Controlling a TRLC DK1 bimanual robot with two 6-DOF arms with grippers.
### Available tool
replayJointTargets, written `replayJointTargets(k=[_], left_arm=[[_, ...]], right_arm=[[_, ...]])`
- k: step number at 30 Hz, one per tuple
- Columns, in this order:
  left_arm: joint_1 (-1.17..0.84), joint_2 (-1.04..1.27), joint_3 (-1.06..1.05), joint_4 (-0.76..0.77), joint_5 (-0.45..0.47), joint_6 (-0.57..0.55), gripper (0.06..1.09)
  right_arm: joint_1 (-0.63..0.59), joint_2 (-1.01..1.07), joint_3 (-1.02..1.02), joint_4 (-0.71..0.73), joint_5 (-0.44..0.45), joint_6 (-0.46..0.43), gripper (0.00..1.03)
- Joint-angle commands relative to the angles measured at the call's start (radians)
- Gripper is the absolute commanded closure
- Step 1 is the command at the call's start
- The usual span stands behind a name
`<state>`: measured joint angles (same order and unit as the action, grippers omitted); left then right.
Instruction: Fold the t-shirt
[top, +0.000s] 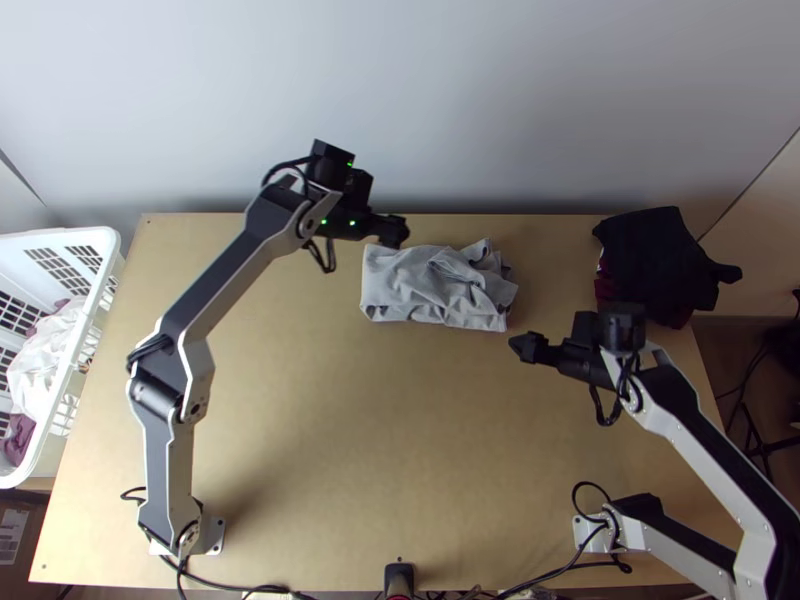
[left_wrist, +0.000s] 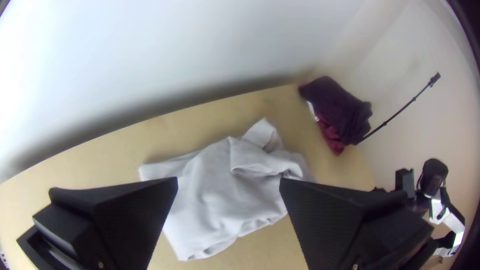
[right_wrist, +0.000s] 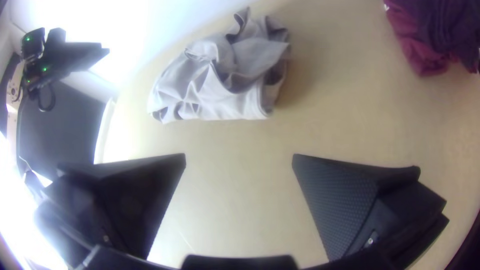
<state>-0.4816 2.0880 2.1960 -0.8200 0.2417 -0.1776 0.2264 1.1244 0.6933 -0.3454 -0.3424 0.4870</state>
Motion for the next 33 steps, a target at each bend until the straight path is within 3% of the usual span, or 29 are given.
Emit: replayJointTargets(k=[1,21,33], left_arm=[[0.029,-0.151,-0.094,-0.156,-0.136,0.115,0.10],[0.179,-0.612,-0.547,-0.067,-0.190,0.115,0.10],[0.256,-0.672,-0.588,-0.054,-0.190,0.116,0.10]], right_arm=[[-0.004,0.147,0.115,0.052,-0.040,0.024,0.04],[-0.041,0.635,0.376,0.052,-0.165,-0.025,0.04],[0.093,0.839,0.615,0.046,-0.165,0.021,0.04]])
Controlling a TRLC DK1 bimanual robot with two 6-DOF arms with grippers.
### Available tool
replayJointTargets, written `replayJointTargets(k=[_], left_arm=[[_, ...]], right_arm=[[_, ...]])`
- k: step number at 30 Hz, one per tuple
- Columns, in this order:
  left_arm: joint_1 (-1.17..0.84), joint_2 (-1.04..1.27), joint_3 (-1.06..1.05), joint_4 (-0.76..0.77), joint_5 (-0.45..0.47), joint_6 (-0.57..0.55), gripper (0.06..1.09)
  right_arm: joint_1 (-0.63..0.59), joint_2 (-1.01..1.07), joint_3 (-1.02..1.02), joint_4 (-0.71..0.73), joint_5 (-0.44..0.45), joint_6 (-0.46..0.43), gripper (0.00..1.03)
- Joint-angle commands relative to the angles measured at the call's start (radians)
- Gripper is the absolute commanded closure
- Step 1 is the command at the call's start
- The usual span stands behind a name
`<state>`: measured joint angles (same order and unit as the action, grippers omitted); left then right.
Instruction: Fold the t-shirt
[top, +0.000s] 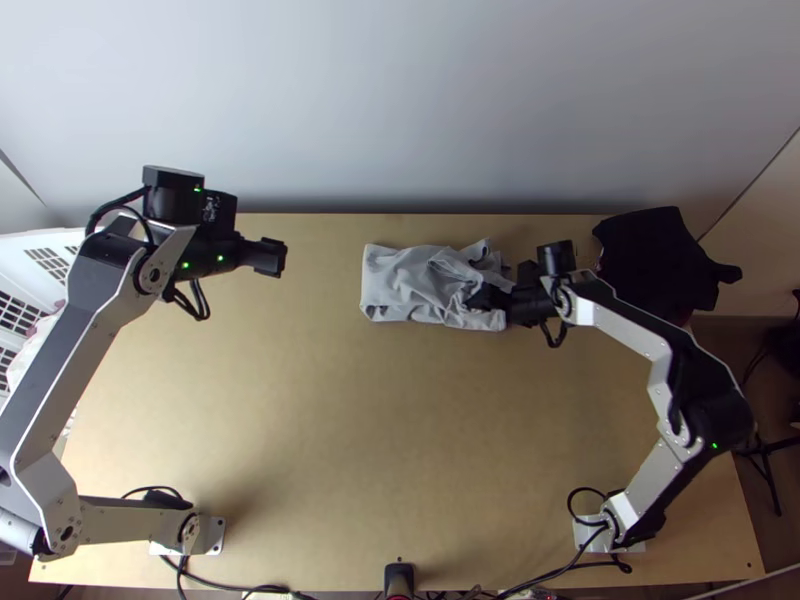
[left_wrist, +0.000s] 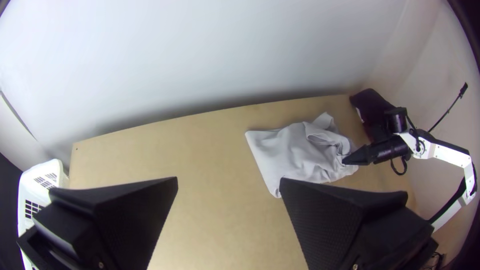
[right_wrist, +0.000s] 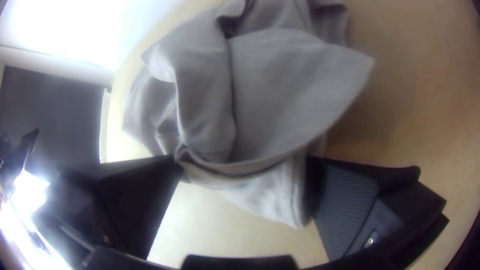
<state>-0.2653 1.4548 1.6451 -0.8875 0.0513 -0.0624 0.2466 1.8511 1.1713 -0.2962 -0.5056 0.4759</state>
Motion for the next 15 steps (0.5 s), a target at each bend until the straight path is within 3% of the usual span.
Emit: replayJointTargets(k=[1,2,4,5,8,9,15], left_arm=[[0.044,-0.042,-0.047,0.018,0.001,0.001,0.10],[0.047,-0.045,-0.056,0.021,0.001,0.001,0.10],[0.058,-0.054,-0.074,0.028,0.002,0.001,0.10],[0.058,-0.056,-0.082,0.028,0.001,0.001,0.10],[0.064,-0.065,-0.103,0.028,0.001,0.001,0.10],[0.066,-0.070,-0.113,0.030,0.001,0.003,0.10],[0.080,-0.097,-0.157,0.036,0.001,0.004,0.10]], right_arm=[[0.085,0.128,0.162,-0.008,-0.002,0.047,0.04],[0.095,0.143,0.189,-0.011,-0.001,0.066,0.05],[0.109,0.166,0.235,-0.034,0.018,0.064,0.19],[0.117,0.172,0.248,-0.035,0.033,0.049,0.32],[0.117,0.189,0.249,-0.035,0.039,-0.011,0.91],[0.114,0.192,0.248,-0.040,0.038,-0.028,1.00],[0.071,0.082,0.189,-0.066,0.039,-0.063,1.00]])
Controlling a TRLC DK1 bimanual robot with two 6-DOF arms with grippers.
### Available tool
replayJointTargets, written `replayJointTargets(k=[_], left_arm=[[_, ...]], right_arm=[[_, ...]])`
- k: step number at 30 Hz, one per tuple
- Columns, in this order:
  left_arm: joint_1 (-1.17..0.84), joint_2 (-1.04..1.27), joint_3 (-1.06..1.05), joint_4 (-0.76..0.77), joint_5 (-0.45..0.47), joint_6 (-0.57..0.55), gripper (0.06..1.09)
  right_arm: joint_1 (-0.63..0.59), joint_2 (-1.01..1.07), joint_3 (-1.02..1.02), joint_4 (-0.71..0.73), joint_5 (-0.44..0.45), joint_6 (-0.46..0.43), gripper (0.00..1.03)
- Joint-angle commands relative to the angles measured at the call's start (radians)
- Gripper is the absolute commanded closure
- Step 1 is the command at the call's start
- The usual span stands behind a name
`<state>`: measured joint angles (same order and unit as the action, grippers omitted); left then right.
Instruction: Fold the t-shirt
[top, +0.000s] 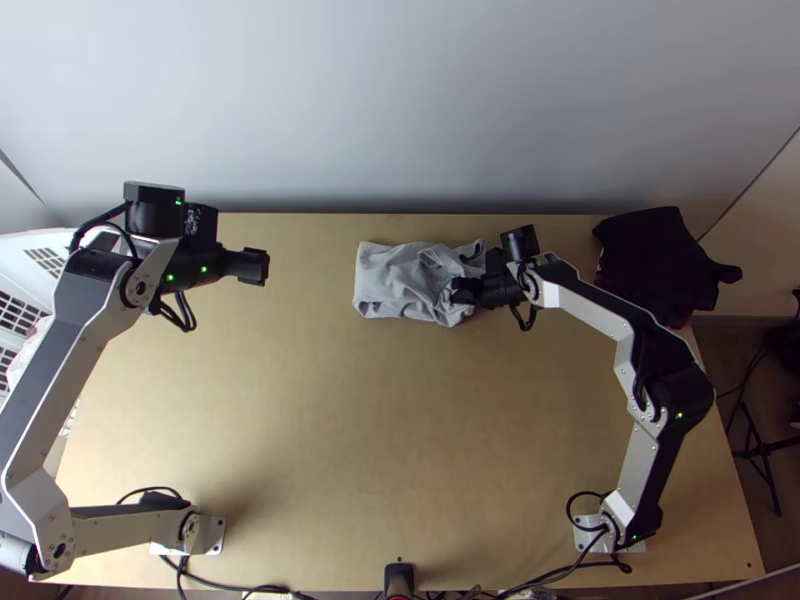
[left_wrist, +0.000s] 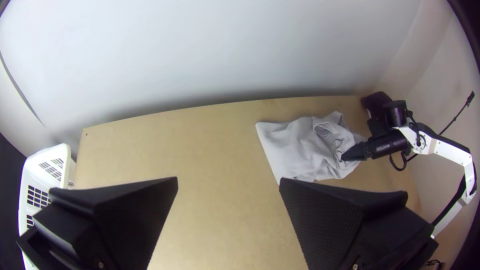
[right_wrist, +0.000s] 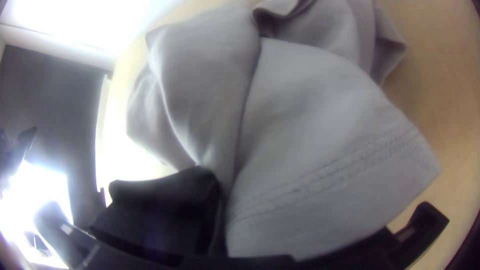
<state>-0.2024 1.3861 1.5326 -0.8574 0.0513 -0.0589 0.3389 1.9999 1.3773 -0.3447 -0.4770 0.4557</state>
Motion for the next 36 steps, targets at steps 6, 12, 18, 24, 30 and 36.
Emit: replayJointTargets(k=[6,12,18,24,30,36], left_arm=[[0.027,-0.067,-0.088,0.008,0.002,0.004,0.10],[0.040,-0.117,-0.161,0.026,0.002,0.004,0.10],[0.061,-0.160,-0.189,0.026,0.004,0.027,0.10],[0.093,-0.173,-0.198,0.024,0.012,0.039,0.10],[0.093,-0.187,-0.230,0.026,0.013,0.044,0.10],[0.093,-0.210,-0.287,0.054,0.027,0.025,0.10]], right_arm=[[-0.066,-0.240,0.019,-0.020,0.058,-0.078,1.00],[-0.150,-0.248,0.278,-0.169,0.115,-0.100,1.00],[-0.256,-0.201,0.580,-0.257,0.229,0.021,1.00],[-0.413,-0.131,0.850,-0.269,0.318,0.129,1.00],[-0.540,-0.099,0.884,-0.272,0.319,0.070,1.00],[-0.614,-0.115,0.704,-0.269,0.321,-0.081,1.00]])
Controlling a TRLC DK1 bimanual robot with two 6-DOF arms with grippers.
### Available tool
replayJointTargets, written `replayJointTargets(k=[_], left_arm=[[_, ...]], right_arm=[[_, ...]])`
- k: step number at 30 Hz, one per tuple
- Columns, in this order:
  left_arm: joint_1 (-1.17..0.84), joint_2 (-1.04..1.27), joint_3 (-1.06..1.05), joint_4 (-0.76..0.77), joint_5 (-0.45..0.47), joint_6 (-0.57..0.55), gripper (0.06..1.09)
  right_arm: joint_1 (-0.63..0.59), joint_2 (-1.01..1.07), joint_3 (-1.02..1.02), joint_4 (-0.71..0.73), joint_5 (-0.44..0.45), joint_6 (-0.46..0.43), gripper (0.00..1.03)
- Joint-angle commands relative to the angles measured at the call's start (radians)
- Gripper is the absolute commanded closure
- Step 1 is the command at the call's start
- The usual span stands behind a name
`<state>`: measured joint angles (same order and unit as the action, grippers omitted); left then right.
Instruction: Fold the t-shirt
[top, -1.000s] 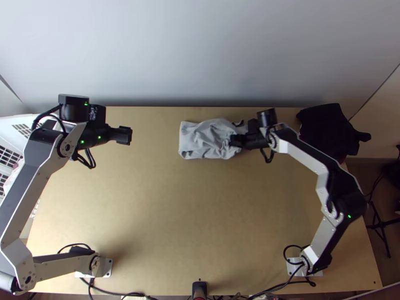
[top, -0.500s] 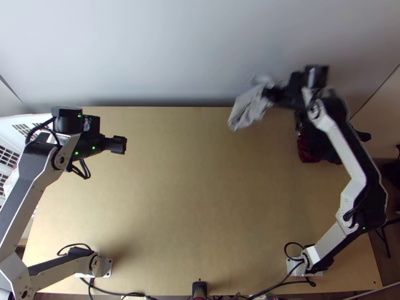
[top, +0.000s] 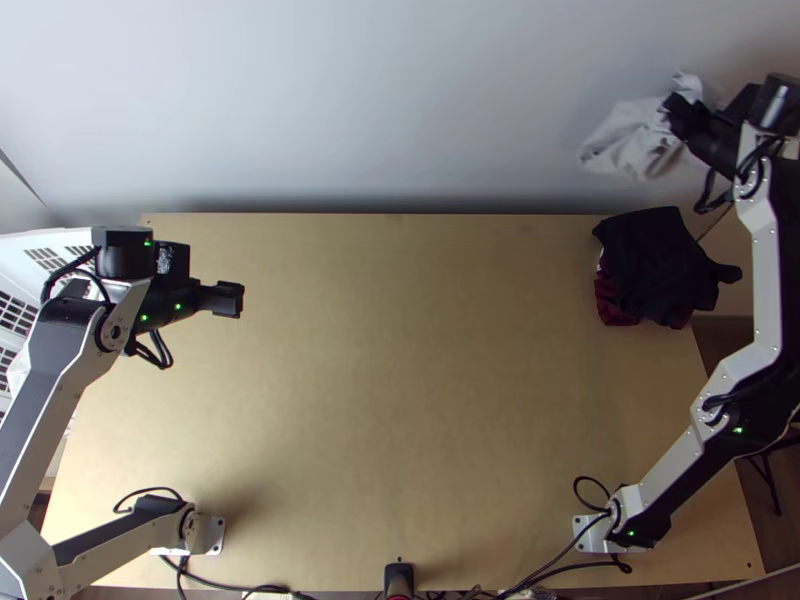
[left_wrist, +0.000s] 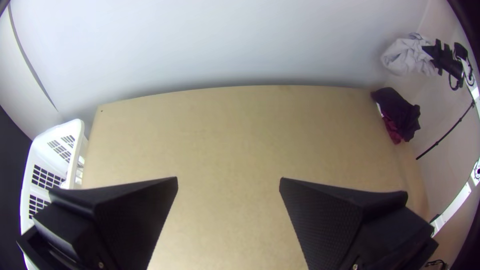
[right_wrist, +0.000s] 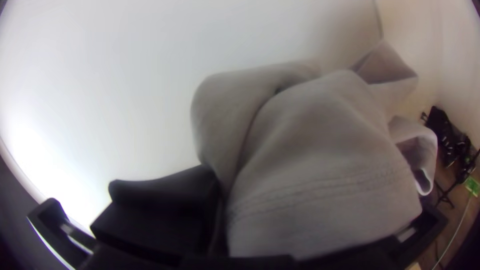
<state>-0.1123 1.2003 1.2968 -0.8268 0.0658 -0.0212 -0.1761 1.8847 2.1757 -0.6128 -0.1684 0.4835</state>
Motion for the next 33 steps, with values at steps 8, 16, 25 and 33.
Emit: replayJointTargets(k=[8,16,25,33], left_arm=[[0.019,-0.048,-0.103,0.035,0.022,-0.011,0.10],[0.033,-0.071,-0.136,0.048,0.022,0.012,0.10],[0.042,-0.105,-0.162,0.049,0.023,0.027,0.10],[0.023,-0.142,-0.166,0.049,0.023,0.020,0.10]], right_arm=[[-0.166,-0.036,-0.327,0.036,0.015,-0.186,1.00],[-0.184,-0.139,-0.631,0.136,0.050,-0.250,1.00],[-0.224,-0.322,-1.005,0.239,0.067,-0.358,1.00],[-0.295,-0.375,-1.163,0.292,0.066,-0.407,1.00]])
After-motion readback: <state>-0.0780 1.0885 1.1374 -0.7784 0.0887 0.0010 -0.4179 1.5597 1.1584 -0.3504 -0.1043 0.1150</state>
